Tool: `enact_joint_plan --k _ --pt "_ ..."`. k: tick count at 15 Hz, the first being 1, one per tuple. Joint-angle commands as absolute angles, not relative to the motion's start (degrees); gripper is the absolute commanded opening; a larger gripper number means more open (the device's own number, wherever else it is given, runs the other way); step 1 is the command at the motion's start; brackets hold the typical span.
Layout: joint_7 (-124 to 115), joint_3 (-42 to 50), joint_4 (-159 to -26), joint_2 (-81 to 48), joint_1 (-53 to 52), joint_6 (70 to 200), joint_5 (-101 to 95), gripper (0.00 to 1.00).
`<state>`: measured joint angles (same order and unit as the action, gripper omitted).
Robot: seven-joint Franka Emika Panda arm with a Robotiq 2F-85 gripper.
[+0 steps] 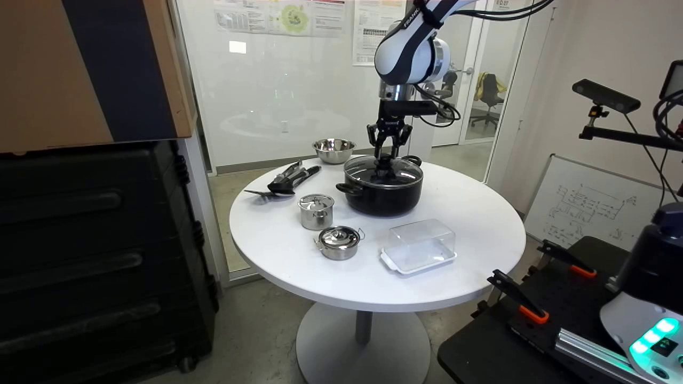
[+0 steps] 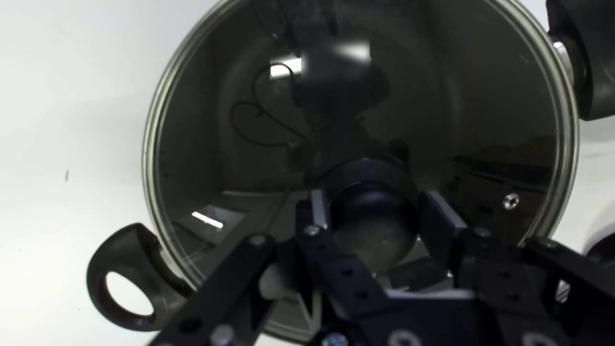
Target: Put the silver lid on the small pot, take the glass lid off the large pot, then put the silver lid from the smallest pot on the table
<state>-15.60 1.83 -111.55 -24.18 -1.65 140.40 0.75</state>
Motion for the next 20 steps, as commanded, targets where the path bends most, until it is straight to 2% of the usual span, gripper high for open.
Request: enact_joint_plan --k 1,9,20 --pt "-14.16 1.36 -114.33 -18.96 -2.41 140.73 0.97 0.24" --pt "-14.15 1.71 -124.61 -7.53 -2.24 142.57 -0.29 0.24" --pt "-13.44 6.49 -153.19 8.65 5.57 149.06 2.60 0.24"
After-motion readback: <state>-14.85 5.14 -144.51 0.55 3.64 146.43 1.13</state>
